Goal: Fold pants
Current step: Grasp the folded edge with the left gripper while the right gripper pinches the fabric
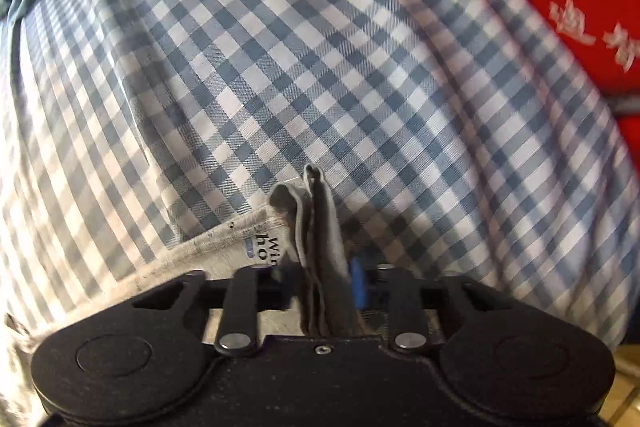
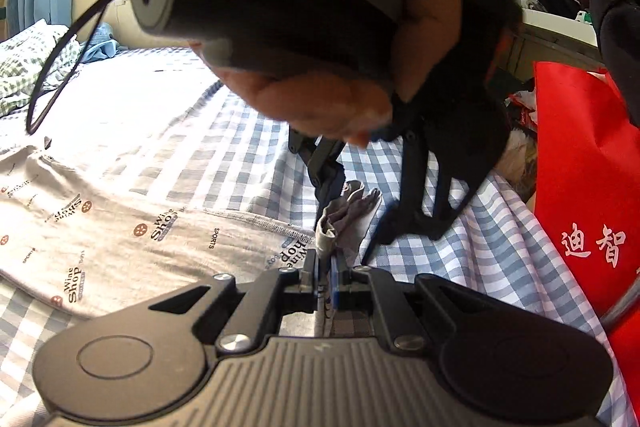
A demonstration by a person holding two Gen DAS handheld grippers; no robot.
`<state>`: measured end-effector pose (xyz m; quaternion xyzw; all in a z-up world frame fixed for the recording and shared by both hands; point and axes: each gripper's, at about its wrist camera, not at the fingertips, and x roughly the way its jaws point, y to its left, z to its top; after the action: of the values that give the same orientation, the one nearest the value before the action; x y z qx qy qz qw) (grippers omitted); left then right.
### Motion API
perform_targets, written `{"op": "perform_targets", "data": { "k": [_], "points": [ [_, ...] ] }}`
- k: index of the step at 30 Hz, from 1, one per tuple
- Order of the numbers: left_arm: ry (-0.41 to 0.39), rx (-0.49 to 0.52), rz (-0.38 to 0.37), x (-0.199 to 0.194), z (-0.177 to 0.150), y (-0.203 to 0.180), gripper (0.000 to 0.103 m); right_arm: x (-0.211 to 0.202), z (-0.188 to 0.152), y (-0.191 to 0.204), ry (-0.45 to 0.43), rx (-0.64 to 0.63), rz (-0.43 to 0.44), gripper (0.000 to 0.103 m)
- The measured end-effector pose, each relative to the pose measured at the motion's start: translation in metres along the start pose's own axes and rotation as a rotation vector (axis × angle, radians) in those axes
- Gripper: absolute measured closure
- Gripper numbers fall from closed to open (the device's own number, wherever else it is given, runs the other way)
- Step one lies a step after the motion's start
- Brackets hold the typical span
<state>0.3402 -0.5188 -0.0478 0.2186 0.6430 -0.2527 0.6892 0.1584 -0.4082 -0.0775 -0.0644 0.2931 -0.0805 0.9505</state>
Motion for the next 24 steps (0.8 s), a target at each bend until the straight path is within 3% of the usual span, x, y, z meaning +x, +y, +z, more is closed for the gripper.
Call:
{"op": "perform_targets", "data": {
  "k": [4, 7, 9, 11, 13, 17, 21, 24],
  "points": [
    [-0.061, -0.081, -0.078, -0.008, -0.004, 0.012, 0.096, -0.006, -0.001, 0.0, -0.003, -0.003, -0.011, 0.096],
    [-0.089, -0.119, -0.12, -0.01, -0.007, 0.016, 0.098, -0.013, -0.004, -0.003, -0.004, 0.007, -0.019, 0.095],
    [-0.101, -0.125, -0.129, -0.012, -0.011, 0.017, 0.098, -0.017, -0.004, -0.006, 0.004, 0.028, -0.018, 0.089],
    [-0.11, -0.134, -0.147, -0.014, -0.015, 0.021, 0.098, -0.017, -0.005, -0.01, 0.022, 0.064, -0.01, 0.067],
    [-0.112, -0.153, -0.17, -0.017, -0.018, 0.026, 0.098, -0.018, -0.006, -0.016, 0.038, 0.122, 0.021, 0.055],
    [-0.118, -0.196, -0.209, -0.023, -0.026, 0.04, 0.098, -0.016, -0.007, -0.03, 0.055, 0.223, 0.081, 0.053],
    [-0.135, -0.234, -0.23, -0.031, -0.037, 0.055, 0.098, -0.017, -0.001, -0.03, 0.052, 0.247, 0.107, 0.054],
    [-0.15, -0.256, -0.236, -0.038, -0.046, 0.068, 0.098, -0.02, 0.006, -0.024, 0.044, 0.239, 0.123, 0.061]
  ]
}}
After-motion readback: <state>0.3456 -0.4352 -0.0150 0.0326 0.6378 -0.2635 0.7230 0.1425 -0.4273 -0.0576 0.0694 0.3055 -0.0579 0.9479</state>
